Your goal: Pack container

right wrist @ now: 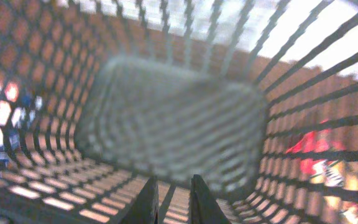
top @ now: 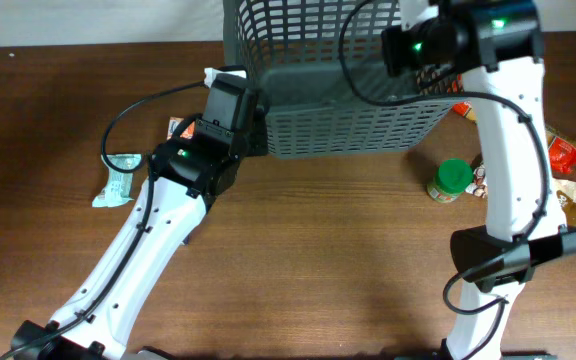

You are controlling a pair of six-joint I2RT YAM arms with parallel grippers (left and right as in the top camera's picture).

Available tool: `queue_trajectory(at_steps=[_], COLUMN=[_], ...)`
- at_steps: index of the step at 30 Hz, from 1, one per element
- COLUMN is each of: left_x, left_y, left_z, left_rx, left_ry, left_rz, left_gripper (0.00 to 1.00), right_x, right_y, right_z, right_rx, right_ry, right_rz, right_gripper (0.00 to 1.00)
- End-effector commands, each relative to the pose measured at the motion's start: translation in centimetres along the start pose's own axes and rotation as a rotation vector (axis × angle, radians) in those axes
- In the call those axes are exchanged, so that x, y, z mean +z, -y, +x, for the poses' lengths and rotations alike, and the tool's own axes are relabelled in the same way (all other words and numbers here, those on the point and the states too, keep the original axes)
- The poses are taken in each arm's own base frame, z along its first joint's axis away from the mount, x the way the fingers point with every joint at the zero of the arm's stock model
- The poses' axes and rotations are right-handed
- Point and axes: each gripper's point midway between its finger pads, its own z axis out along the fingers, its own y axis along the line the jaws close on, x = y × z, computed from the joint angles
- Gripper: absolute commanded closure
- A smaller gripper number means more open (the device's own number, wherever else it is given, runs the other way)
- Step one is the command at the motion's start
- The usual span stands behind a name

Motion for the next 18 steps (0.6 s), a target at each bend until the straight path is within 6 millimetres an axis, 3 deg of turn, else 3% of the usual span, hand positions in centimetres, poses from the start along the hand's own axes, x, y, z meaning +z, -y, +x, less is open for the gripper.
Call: queue_trajectory(at_steps=[1,5,9,12,18], left_x=[0.2,0.0,-0.9,-1.8,-2.7], left_y=[0.4,1.0,2.1,3.5,5.9], left_z=[-0.1,0.4,0.6,0.8,1.7], left_rx=[0.015,0.020,0.051,0.096,0.144], left_ry=[-0.013,-0.036,-0.030,-0.016,-0.016], left_rz=[0.023,0.061,0.083,0.111,0.159], left_gripper=[0.98,0.98,0.98,0.98,0.98], right_x=[-3.3,-6.2,-7.8,-8.5,-8.2], right_y=[3.9,8.9,14.9,18.2,21.3], right_z=[-1.8,-1.4,1.5,3.5,6.0], right_rx=[0.071,0.179,0.300,0.367,0.443], right_ry=[0.097,0.128,0.078,0.041,-0.014], right_rz=[0.154,0.249,0.335,0.381,0.397], right_gripper=[0.91,0.96,0.96,0.96,0.96])
